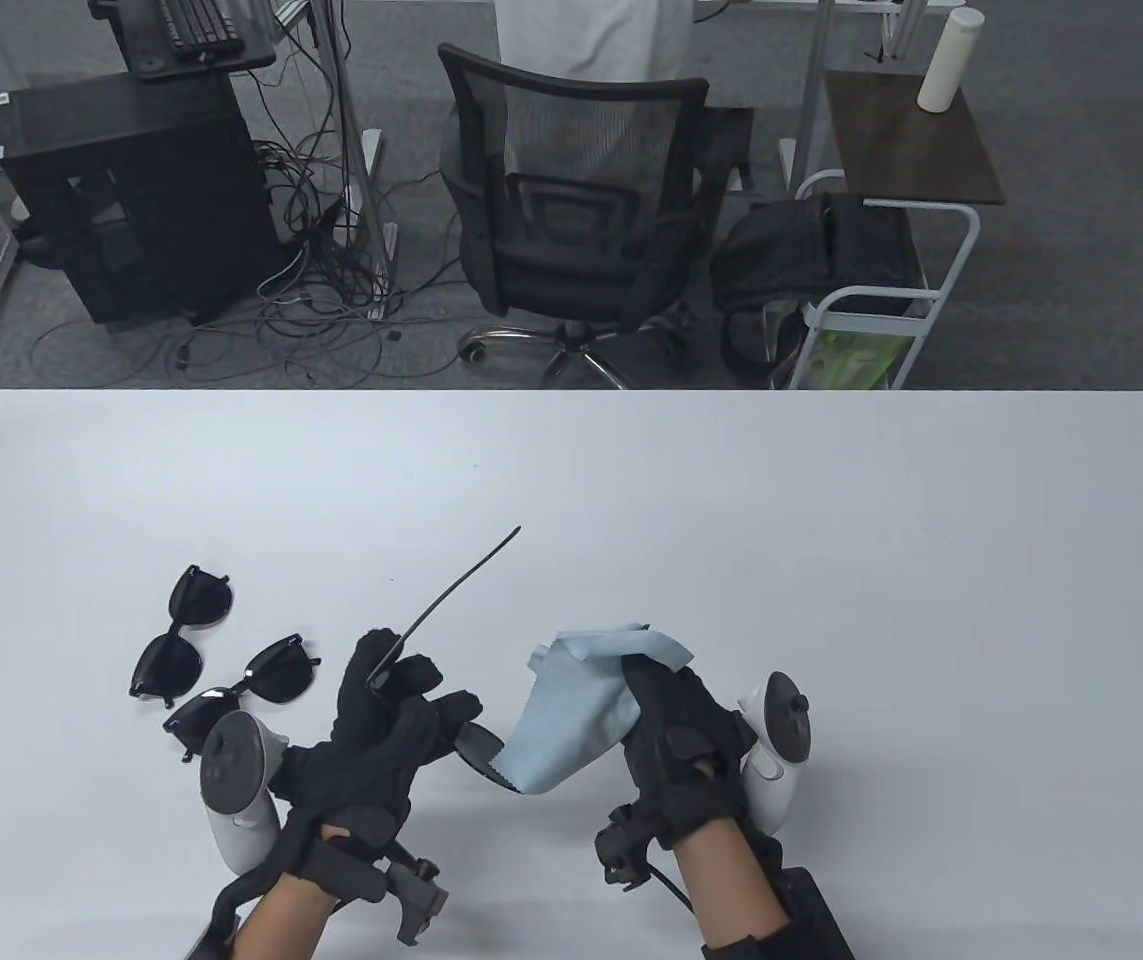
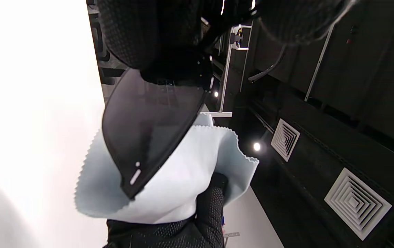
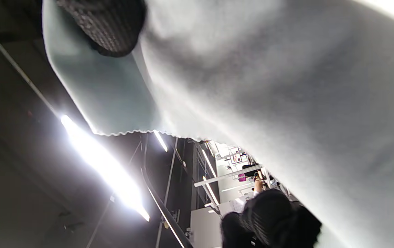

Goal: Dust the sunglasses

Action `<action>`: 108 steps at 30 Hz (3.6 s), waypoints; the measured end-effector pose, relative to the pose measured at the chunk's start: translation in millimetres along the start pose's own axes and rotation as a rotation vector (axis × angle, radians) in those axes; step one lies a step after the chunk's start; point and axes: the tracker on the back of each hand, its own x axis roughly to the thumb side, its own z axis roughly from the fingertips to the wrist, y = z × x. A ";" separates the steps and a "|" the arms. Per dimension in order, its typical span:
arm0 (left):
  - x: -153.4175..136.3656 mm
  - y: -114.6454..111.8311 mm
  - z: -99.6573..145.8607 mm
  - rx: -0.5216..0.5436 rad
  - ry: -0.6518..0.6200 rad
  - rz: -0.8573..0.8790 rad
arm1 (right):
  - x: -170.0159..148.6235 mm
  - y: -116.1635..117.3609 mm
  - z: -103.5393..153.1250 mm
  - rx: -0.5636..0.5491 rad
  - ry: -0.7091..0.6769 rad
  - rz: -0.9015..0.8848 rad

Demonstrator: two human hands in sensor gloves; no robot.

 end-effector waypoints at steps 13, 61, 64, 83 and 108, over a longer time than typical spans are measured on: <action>2.4 14.7 1.7 0.103 -0.027 0.046 | -14.2 45.3 12.3 0.056 -0.086 0.447; 14.4 -28.4 11.5 0.051 -0.278 -0.620 | 63.0 59.2 -29.2 0.117 0.014 -0.166; 14.0 -27.8 12.0 0.059 -0.278 -0.623 | 59.4 61.8 -30.0 0.134 0.014 -0.143; 17.5 -23.0 11.9 0.075 -0.277 -0.571 | 47.8 105.4 -12.4 0.179 -0.086 0.247; 14.7 -12.5 8.9 0.121 -0.269 -0.612 | 32.6 119.0 -8.4 0.193 -0.083 0.395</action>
